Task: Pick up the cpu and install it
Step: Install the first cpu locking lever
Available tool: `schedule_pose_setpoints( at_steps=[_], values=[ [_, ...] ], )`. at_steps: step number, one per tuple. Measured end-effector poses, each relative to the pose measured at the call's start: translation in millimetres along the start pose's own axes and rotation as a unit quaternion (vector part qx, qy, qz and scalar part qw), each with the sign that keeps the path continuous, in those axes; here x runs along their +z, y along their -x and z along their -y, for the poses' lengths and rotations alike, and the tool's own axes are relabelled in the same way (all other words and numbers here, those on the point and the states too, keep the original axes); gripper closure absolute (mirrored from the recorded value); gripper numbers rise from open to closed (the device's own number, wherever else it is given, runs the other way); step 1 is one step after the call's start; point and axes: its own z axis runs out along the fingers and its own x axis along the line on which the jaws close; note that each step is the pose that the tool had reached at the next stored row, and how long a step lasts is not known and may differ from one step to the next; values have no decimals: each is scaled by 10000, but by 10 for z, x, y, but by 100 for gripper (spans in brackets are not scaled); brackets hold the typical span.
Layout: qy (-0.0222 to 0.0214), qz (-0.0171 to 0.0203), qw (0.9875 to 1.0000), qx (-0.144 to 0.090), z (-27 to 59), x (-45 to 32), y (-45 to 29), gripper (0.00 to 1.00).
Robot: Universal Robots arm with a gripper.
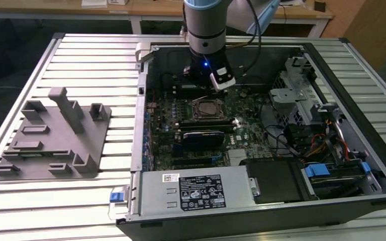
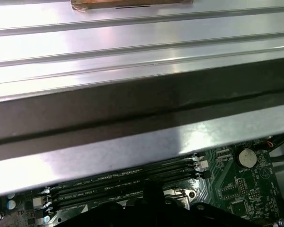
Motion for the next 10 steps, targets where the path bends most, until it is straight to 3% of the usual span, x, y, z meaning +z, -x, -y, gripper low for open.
schedule_pose_setpoints(
  at_steps=[10],
  values=[
    [-27, 48, 9997, 248, -1, 61, 2, 89]
  ],
)
